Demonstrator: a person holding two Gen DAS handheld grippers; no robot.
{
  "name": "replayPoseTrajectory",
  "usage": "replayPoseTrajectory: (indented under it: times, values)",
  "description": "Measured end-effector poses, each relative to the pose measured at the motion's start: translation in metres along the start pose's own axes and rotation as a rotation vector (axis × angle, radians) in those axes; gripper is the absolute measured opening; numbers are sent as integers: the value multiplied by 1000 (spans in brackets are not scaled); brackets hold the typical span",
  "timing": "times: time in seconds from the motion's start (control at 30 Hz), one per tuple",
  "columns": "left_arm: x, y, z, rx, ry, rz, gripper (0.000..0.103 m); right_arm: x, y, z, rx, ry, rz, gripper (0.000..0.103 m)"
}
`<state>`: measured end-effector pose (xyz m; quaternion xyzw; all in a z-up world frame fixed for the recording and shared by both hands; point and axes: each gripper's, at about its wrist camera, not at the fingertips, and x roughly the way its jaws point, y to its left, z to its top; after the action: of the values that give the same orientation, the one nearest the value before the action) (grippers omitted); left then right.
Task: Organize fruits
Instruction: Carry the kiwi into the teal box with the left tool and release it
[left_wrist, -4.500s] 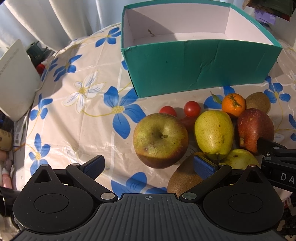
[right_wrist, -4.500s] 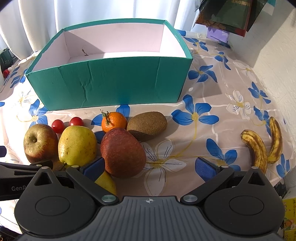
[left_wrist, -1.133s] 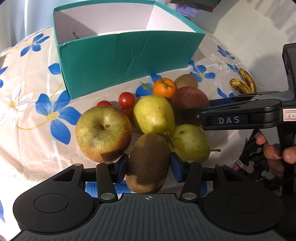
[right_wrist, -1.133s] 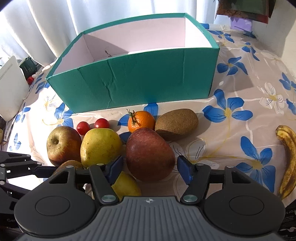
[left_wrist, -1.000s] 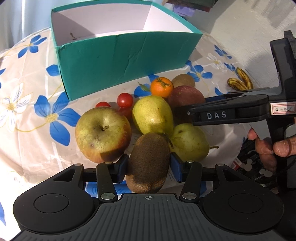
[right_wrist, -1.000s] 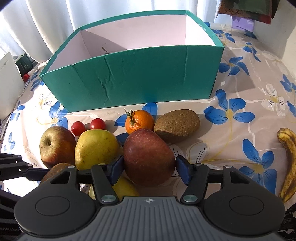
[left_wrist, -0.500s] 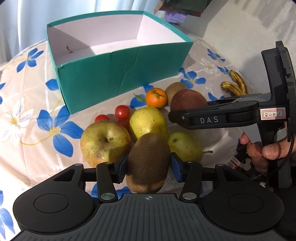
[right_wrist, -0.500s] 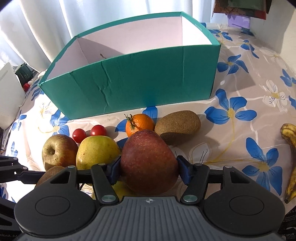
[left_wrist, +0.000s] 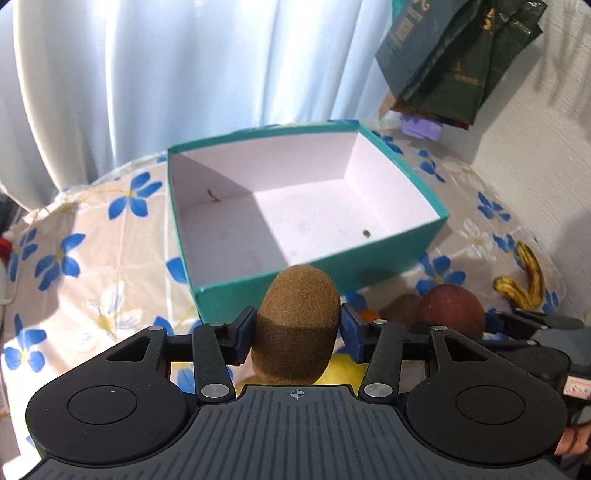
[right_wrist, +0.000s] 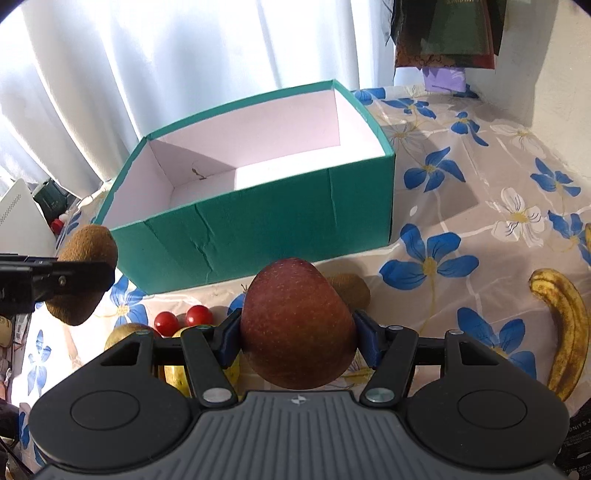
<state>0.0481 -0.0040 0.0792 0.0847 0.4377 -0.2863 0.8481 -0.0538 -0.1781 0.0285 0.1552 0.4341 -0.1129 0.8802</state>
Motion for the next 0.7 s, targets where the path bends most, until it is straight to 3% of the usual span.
replayPoseTrajectory:
  times: [0.13, 0.27, 0.7]
  values:
    - [6, -5, 21, -17, -67, 116, 53, -9, -2, 15, 8, -59, 3, 62]
    - [29, -6, 36, -30, -85, 205, 53, -13, -7, 27, 23, -101, -4, 62]
    - [92, -2, 45, -85, -16, 270, 53, -10, -18, 51, 31, -183, -9, 62]
